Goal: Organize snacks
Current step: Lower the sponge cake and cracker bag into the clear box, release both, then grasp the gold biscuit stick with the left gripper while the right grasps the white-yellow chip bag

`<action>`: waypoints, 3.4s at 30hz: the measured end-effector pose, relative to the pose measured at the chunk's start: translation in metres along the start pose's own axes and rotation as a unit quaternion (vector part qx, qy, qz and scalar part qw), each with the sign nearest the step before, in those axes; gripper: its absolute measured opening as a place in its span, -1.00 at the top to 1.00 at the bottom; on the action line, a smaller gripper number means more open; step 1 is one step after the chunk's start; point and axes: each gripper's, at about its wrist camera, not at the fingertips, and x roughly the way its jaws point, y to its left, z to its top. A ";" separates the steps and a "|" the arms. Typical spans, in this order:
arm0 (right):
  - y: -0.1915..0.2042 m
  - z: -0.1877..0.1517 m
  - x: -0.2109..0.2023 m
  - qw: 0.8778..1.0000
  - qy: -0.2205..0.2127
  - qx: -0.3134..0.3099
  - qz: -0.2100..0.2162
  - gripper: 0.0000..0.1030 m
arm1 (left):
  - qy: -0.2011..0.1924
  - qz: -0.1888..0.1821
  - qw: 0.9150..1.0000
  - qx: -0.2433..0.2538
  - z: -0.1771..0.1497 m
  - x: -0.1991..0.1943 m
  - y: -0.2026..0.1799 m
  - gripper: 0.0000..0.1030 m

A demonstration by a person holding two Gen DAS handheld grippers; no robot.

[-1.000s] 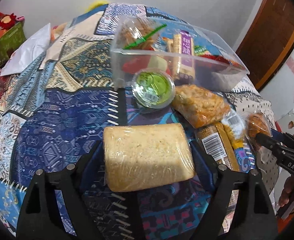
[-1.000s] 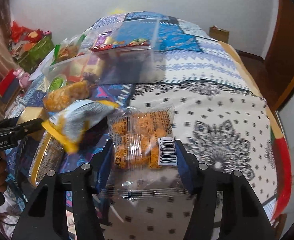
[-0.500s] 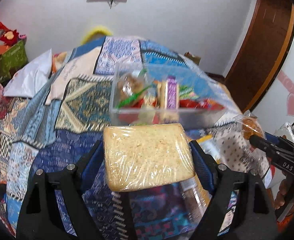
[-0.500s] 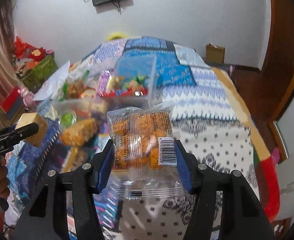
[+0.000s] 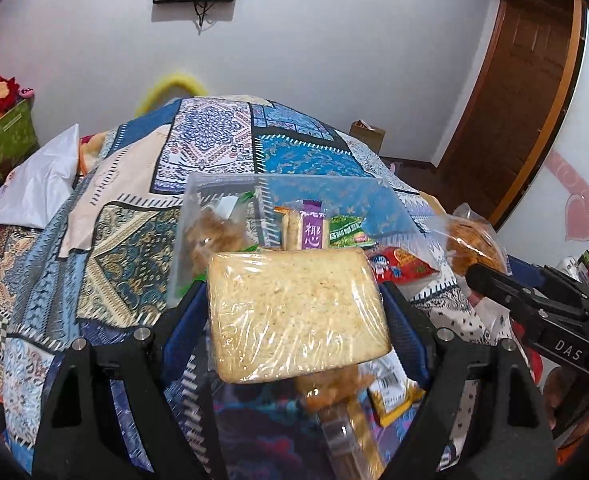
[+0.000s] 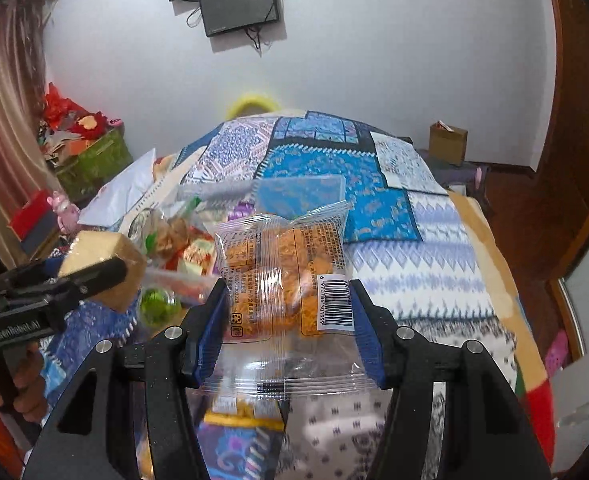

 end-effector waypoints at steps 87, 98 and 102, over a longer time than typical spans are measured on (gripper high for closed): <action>0.022 -0.073 0.062 0.987 0.151 -0.021 0.046 -0.04 | 0.141 -0.002 0.990 -0.015 -0.087 0.021 -0.001 -0.67; 0.006 -0.085 0.035 0.990 0.132 0.009 0.043 0.40 | 0.155 -0.021 0.988 0.000 -0.097 0.027 -0.025 -0.67; 0.000 -0.087 0.023 0.992 0.124 0.017 0.034 0.40 | 0.164 -0.029 0.986 -0.001 -0.106 0.032 -0.033 -0.56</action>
